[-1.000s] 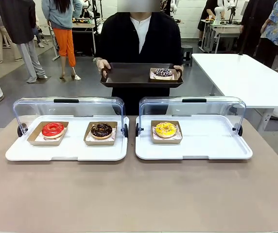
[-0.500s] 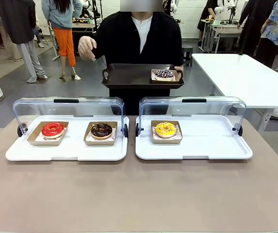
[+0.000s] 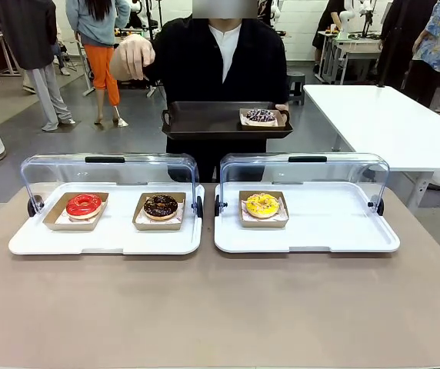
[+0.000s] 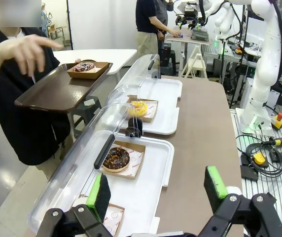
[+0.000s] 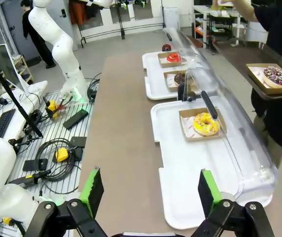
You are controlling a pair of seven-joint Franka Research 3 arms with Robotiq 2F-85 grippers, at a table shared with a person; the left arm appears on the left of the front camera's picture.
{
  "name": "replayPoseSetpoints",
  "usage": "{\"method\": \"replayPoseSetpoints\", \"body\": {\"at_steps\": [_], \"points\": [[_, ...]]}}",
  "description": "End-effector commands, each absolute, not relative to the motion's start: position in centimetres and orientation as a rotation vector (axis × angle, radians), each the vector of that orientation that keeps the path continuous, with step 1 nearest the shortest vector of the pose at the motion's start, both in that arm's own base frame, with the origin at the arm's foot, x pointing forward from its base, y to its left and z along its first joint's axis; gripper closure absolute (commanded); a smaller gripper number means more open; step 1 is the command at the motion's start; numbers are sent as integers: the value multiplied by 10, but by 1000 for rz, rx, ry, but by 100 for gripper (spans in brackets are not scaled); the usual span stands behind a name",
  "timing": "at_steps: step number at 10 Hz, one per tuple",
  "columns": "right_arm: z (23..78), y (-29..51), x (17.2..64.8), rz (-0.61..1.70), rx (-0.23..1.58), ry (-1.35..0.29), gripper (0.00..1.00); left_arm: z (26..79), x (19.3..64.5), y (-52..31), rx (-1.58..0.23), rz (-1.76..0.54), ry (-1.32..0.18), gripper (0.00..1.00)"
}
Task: Provide the desired donut to the person.
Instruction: Pick up and lift the Paper togo box containing the Donut pointed at by the person.
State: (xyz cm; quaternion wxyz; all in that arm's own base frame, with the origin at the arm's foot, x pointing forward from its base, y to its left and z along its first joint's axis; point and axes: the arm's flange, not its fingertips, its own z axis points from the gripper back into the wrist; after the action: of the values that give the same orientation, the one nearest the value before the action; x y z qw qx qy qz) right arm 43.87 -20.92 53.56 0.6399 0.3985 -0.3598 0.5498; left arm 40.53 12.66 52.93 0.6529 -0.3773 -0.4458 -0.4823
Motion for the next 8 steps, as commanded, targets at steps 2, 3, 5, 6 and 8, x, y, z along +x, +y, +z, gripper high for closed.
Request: {"method": "replayPoseSetpoints", "body": {"at_steps": [2, 3, 5, 6, 8], "points": [[534, -207, 438, 1244, 908, -835, 0, 531, 405, 127, -860, -1096, -1022, 0], [534, -207, 438, 1244, 908, -835, 0, 531, 405, 127, -860, -1096, -1022, 0], [534, -207, 438, 1244, 908, -835, 0, 531, 405, 127, -860, -1096, -1022, 0], [534, -207, 438, 1244, 908, -835, 0, 531, 405, 127, -860, -1096, -1022, 0], [534, -207, 438, 1244, 908, -835, 0, 531, 405, 127, -860, -1096, -1022, 0]]}}
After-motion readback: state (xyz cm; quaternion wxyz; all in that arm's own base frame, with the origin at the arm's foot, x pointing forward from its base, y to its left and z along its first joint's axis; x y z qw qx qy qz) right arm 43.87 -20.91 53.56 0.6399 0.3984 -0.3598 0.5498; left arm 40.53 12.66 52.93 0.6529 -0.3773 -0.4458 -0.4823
